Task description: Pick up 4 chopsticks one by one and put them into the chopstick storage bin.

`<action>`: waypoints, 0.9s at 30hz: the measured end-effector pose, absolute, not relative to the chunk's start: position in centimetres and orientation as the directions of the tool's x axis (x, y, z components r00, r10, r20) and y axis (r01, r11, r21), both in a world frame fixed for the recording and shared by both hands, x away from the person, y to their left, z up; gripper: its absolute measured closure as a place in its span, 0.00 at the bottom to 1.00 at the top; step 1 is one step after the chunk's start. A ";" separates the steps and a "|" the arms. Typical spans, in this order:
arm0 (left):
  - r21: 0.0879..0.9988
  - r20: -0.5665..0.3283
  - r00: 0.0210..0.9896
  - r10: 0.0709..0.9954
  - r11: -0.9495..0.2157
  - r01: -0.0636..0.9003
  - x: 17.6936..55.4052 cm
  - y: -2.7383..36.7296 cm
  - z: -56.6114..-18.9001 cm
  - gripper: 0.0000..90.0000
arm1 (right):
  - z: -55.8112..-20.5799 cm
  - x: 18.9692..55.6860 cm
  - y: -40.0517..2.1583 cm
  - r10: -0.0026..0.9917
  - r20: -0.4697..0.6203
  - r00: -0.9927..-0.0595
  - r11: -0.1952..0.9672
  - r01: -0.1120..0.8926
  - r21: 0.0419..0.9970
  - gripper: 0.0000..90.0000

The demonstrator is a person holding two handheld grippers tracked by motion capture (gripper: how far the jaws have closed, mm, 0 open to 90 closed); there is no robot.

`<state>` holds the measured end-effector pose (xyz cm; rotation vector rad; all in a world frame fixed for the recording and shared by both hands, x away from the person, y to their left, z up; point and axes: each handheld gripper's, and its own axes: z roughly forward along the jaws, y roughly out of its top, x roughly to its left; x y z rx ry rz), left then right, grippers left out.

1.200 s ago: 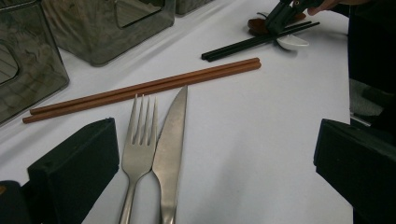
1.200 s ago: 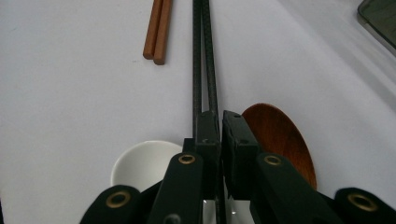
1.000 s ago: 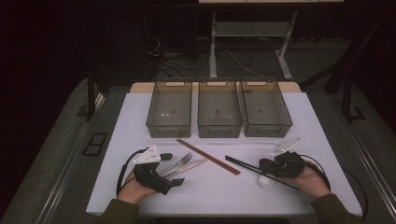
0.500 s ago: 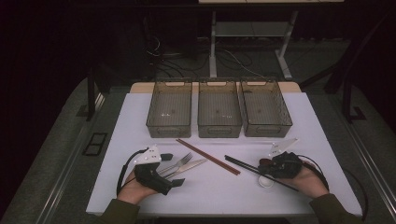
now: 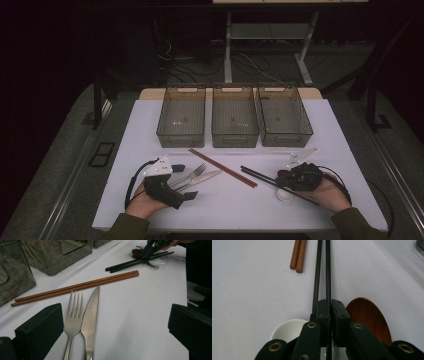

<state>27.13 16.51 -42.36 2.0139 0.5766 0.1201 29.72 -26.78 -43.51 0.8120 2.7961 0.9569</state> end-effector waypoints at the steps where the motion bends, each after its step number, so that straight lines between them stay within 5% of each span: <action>1: 0.853 -0.154 0.882 0.446 -0.391 0.347 27.1 16.5 -42.4 0.00 | -43.5 29.7 -26.8 0.507 0.096 -0.857 0.663 0.459 0.592 0.94; 27: 0.848 -0.144 0.881 0.450 -0.403 0.345 27.1 16.4 -42.7 0.00 | -42.6 29.7 -27.8 0.516 0.131 -0.847 0.599 0.466 0.651 0.95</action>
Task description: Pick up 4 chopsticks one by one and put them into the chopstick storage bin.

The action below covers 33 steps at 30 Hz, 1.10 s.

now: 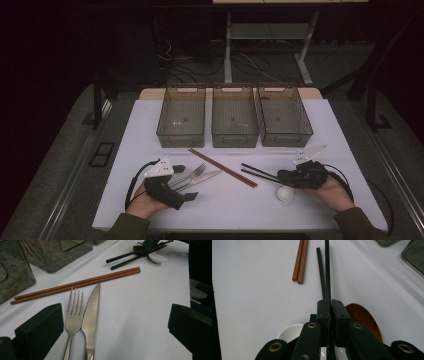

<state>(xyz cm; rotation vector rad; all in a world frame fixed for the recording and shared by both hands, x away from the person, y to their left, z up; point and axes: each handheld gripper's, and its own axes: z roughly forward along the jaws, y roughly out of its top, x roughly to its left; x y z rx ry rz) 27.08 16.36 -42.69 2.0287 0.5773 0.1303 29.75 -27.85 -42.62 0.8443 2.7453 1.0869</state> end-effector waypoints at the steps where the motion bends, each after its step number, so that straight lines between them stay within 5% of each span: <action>1: 0.848 -0.143 0.882 0.449 -0.404 0.343 27.1 16.3 -42.7 0.00 | -42.6 29.7 -27.9 0.518 0.132 -0.845 0.597 0.468 0.652 0.95; 33: 0.842 -0.140 0.881 0.452 -0.414 0.346 27.2 16.3 -43.1 0.00 | -40.9 29.9 -28.3 0.531 0.152 -0.834 0.533 0.468 0.705 0.95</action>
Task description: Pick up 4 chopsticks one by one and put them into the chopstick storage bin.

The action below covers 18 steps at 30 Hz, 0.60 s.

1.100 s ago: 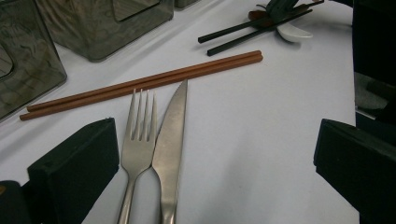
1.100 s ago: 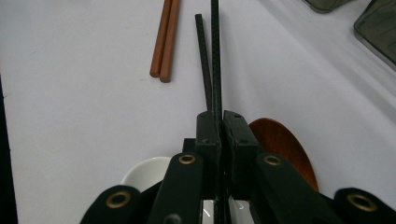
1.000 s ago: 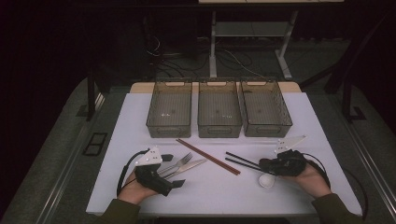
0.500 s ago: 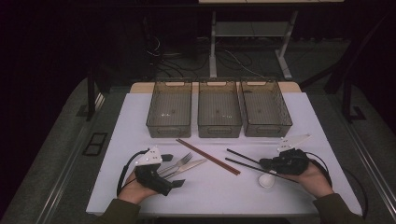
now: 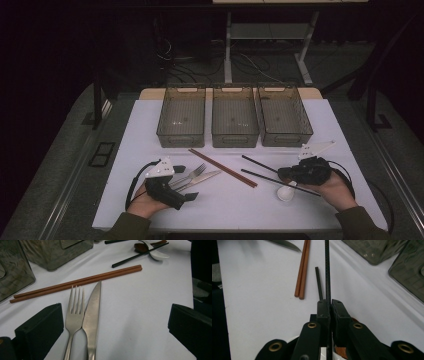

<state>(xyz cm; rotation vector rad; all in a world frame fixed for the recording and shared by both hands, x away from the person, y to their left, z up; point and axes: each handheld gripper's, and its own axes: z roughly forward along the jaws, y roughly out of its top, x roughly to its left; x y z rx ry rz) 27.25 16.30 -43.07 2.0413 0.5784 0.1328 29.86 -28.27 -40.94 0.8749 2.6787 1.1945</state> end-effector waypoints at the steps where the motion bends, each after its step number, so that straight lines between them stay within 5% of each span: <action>1: 0.840 -0.139 0.880 0.454 -0.416 0.347 27.3 16.3 -43.1 0.00 | -40.9 29.9 -28.2 0.531 0.154 -0.833 0.529 0.468 0.708 0.95; 18: 0.838 -0.134 0.882 0.452 -0.423 0.345 27.2 16.2 -43.1 0.00 | -39.9 30.9 -26.9 0.544 0.175 -0.821 0.478 0.474 0.739 0.95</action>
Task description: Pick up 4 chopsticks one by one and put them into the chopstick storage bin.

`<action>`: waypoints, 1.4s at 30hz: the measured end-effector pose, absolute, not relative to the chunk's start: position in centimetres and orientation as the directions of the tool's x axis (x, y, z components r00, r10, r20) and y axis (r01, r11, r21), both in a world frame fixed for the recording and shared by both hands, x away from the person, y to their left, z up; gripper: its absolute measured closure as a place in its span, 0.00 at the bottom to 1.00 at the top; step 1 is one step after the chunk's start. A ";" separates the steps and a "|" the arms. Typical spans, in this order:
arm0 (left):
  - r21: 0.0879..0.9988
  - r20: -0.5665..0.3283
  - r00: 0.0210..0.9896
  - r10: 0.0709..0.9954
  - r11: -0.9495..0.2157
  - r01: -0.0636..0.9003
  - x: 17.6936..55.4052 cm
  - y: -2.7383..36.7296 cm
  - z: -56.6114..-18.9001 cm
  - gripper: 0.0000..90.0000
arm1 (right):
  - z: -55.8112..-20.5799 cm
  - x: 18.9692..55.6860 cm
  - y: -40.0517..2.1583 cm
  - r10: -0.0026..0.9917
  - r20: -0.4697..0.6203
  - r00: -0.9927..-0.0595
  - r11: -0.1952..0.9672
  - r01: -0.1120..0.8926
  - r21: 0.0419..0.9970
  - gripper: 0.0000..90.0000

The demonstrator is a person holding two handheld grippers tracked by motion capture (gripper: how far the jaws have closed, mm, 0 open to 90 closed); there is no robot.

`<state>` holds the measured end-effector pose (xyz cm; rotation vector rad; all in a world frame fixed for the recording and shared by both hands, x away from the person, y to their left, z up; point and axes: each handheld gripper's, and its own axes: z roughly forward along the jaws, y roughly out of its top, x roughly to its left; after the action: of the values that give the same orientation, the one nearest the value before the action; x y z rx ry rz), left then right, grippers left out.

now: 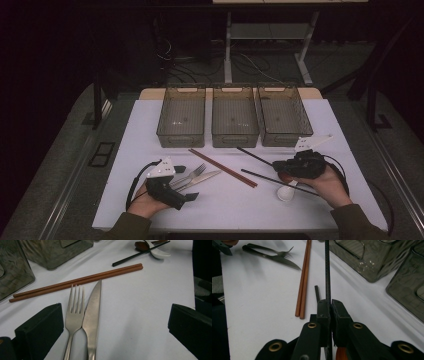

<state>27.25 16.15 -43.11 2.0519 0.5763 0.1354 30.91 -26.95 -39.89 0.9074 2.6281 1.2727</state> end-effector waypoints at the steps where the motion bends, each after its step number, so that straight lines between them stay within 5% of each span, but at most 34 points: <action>1: 0.838 -0.135 0.882 0.451 -0.424 0.344 27.2 16.1 -43.1 0.00 | -39.9 31.0 -26.9 0.544 0.173 -0.821 0.479 0.473 0.739 0.95; 42: 0.847 -0.140 0.885 0.444 -0.409 0.339 27.1 16.1 -43.0 0.00 | -38.4 34.0 -20.9 0.527 0.170 -0.833 0.451 0.443 0.775 0.95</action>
<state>27.08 16.08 -42.99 2.0342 0.5677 0.1293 33.97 -20.93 -38.44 0.8695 2.5937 1.3406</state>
